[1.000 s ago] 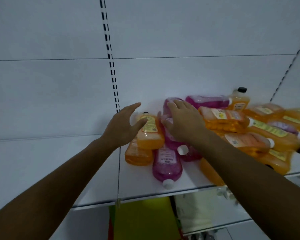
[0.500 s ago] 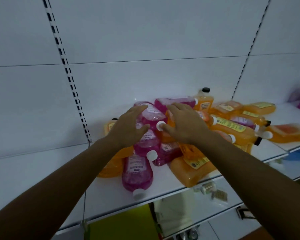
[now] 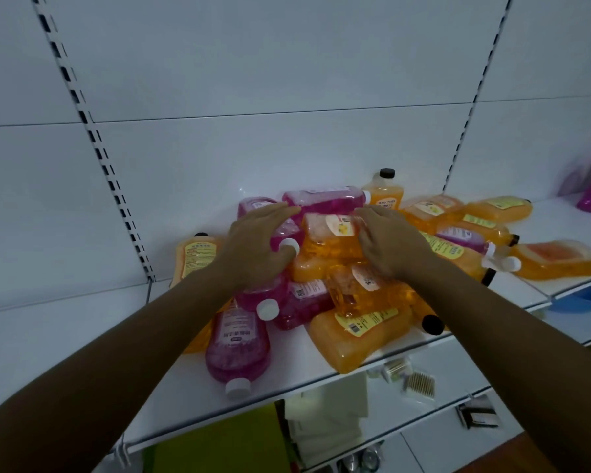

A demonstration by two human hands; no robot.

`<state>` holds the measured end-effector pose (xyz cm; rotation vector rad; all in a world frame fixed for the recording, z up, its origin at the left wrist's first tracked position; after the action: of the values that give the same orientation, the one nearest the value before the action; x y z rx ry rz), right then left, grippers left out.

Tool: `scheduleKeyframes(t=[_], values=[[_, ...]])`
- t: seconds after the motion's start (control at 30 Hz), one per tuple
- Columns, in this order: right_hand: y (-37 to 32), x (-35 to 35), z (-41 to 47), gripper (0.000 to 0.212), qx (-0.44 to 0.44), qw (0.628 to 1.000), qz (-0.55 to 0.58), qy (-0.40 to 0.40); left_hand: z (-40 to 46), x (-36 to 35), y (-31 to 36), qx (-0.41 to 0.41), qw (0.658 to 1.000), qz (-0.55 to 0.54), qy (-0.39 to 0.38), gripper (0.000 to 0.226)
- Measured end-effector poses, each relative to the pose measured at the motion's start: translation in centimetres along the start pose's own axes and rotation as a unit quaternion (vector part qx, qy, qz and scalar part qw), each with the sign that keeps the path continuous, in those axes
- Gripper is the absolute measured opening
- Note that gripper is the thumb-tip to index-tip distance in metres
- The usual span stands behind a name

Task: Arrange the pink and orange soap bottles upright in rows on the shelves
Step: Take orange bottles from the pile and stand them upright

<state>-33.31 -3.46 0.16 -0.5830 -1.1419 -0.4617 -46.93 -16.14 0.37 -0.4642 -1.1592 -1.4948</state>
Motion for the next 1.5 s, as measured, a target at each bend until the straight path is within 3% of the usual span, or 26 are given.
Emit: scheduleKeyframes(t=[0.13,0.3,0.43,0.57,0.73,0.93,1.2,1.37,1.5], values=[[3.1,-0.1,-0.7,0.046,-0.038,0.999,0.017,-0.02,1.7,-1.2,2.6,-0.041,0.998,0.042,-0.023,0.069],[6.5,0.0,-1.3,0.048,-0.108,0.992,0.059,-0.033,4.6,-4.5,5.7,-0.11,0.974,0.174,-0.09,0.077],[7.1,-0.1,-1.7,0.039,-0.111,0.99,0.079,-0.034,6.6,-7.2,5.5,-0.085,0.954,0.233,-0.17,0.089],[7.1,-0.7,-1.6,0.039,-0.095,0.99,0.094,-0.035,7.8,-8.3,5.6,-0.084,0.939,0.268,-0.198,0.092],[7.2,-0.7,-1.6,0.048,-0.102,0.983,0.149,-0.019,7.9,-7.8,5.5,-0.067,0.972,0.151,-0.166,0.09],[5.3,2.5,-1.3,0.059,-0.082,0.953,0.275,0.099,7.8,-3.7,5.9,-0.07,0.997,0.022,-0.026,0.093],[-3.1,3.7,0.7,0.078,-0.09,0.88,0.443,0.147,2.8,4.9,3.2,-0.029,0.995,0.04,0.089,0.099],[-14.7,1.9,1.7,0.071,-0.018,0.826,0.56,0.068,-4.7,12.0,-3.2,0.053,0.99,0.059,0.118,0.089],[-26.9,-0.4,1.2,0.074,0.061,0.807,0.587,-0.009,-12.7,16.6,-11.4,0.208,0.975,0.008,0.075,0.088]])
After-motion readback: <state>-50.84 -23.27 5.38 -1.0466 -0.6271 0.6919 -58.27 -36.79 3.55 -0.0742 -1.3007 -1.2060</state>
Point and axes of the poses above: each hand's wrist, its own z-axis towards the middle knuckle, its own x-axis out of the back of the hand, y = z × x, the point moved 10 cm from there along z, towards the middle knuckle, and after that the axes turned 2 degrees about -x, right-handed, at the moved point
